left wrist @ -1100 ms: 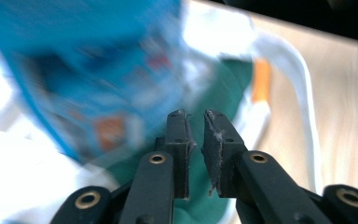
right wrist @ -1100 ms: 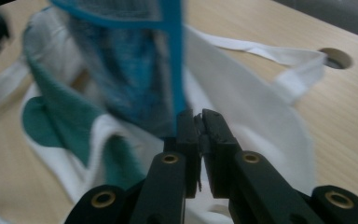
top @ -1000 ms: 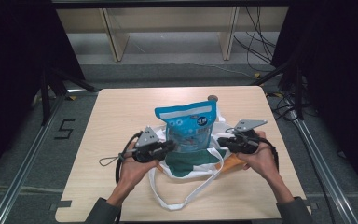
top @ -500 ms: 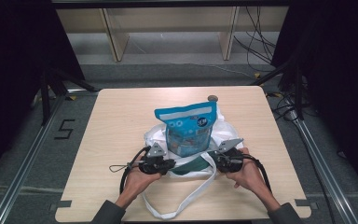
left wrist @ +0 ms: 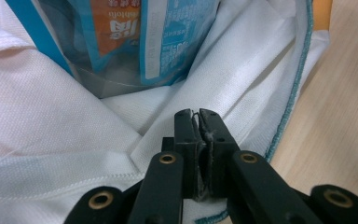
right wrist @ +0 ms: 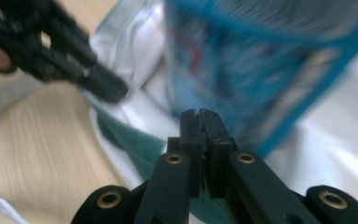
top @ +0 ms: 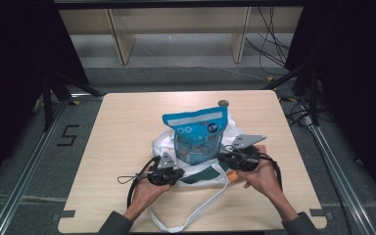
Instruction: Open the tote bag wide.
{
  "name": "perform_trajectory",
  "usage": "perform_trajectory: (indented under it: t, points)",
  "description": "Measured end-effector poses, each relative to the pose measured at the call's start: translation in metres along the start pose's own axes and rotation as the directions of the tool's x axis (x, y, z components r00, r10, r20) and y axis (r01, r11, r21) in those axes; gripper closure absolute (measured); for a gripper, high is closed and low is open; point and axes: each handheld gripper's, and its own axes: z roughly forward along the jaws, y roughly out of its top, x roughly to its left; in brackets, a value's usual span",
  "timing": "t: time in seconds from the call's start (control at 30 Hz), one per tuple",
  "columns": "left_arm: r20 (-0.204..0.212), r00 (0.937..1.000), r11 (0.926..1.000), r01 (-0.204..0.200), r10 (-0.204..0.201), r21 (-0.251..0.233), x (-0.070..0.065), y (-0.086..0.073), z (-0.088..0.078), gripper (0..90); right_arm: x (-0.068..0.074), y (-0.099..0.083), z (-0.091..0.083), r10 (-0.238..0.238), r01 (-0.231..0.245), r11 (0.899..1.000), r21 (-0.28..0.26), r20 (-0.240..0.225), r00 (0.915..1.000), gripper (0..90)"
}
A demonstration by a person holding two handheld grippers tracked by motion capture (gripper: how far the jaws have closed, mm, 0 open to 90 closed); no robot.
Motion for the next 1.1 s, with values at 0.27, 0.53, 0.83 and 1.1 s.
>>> perform_trajectory:
  t: [0.27,0.53,0.83,1.1]
  points:
    - [0.022,0.9990,0.9986,0.039,-0.039,-0.034,0.004,0.000,0.000,82.6,0.023,-0.045,0.033,-0.046,0.048,0.979,0.200,-0.018,0.9988,90.0]
    - [-0.019,0.9998,0.9991,-0.009,0.009,-0.042,0.005,0.000,0.005,85.4,0.014,-0.056,0.047,0.011,-0.004,0.980,0.197,-0.036,0.9993,90.0]
    - [-0.072,0.9973,0.9984,-0.013,0.009,-0.056,0.009,0.003,0.011,85.8,0.007,-0.054,0.055,-0.019,0.017,0.986,0.167,0.014,0.9997,90.0]
    - [-0.095,0.9955,0.9955,-0.008,-0.001,-0.094,0.017,0.007,0.012,82.7,0.000,-0.049,0.060,0.005,-0.009,0.987,0.159,0.025,0.9997,90.0]
